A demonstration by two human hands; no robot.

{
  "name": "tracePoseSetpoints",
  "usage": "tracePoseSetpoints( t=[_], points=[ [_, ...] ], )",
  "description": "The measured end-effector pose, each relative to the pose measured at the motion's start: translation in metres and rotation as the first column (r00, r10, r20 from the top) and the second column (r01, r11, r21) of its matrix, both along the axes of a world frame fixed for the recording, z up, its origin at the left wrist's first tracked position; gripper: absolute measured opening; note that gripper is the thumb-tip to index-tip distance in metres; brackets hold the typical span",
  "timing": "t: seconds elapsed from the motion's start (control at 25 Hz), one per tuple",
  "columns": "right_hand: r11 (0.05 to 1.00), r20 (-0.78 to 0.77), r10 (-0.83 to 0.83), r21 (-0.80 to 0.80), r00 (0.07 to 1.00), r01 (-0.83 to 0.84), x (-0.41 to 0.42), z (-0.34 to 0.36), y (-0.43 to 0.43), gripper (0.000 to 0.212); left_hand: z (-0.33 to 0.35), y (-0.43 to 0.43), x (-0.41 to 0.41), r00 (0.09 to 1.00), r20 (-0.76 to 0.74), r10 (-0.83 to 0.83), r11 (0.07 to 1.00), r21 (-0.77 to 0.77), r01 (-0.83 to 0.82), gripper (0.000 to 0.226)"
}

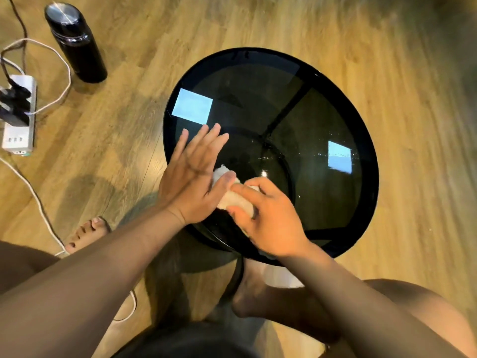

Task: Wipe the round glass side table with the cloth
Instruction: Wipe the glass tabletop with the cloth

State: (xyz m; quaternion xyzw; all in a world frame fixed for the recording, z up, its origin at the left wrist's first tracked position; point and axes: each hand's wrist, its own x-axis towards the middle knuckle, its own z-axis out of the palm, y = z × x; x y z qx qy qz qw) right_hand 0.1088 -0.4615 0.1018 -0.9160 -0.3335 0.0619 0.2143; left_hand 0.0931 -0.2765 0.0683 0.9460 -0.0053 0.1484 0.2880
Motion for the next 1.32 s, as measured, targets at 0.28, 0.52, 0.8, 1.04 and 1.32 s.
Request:
tracePoseSetpoints(
  t=[0.28, 0.52, 0.8, 1.04, 1.32],
  points=[
    [0.594, 0.093, -0.775, -0.232, 0.626, 0.77, 0.124, 0.02, -0.151, 0.049, 0.001, 0.002, 0.001, 1.0, -0.013, 0.012, 0.999, 0.047, -0.011, 0.065],
    [0.903, 0.149, -0.417, -0.046, 0.897, 0.428, 0.003, 0.005, 0.032, 0.031, 0.003, 0.001, 0.0, 1.0, 0.013, -0.002, 1.0, -0.015, 0.002, 0.066],
    [0.868, 0.217, -0.436, -0.157, 0.874, 0.472, 0.084, 0.009, -0.096, 0.036, 0.003, 0.018, 0.014, 0.971, -0.075, 0.225, 0.967, -0.103, -0.232, 0.063],
    [0.498, 0.106, -0.85, -0.159, 0.516, 0.853, 0.119, 0.021, -0.112, 0.05, 0.001, 0.018, 0.016, 0.979, -0.082, 0.188, 0.974, -0.116, -0.197, 0.065],
    [0.962, 0.042, -0.272, 0.045, 0.961, 0.27, -0.007, 0.001, 0.086, 0.03, -0.002, 0.019, 0.013, 0.989, -0.04, 0.145, 0.971, -0.185, -0.15, 0.065]
  ],
)
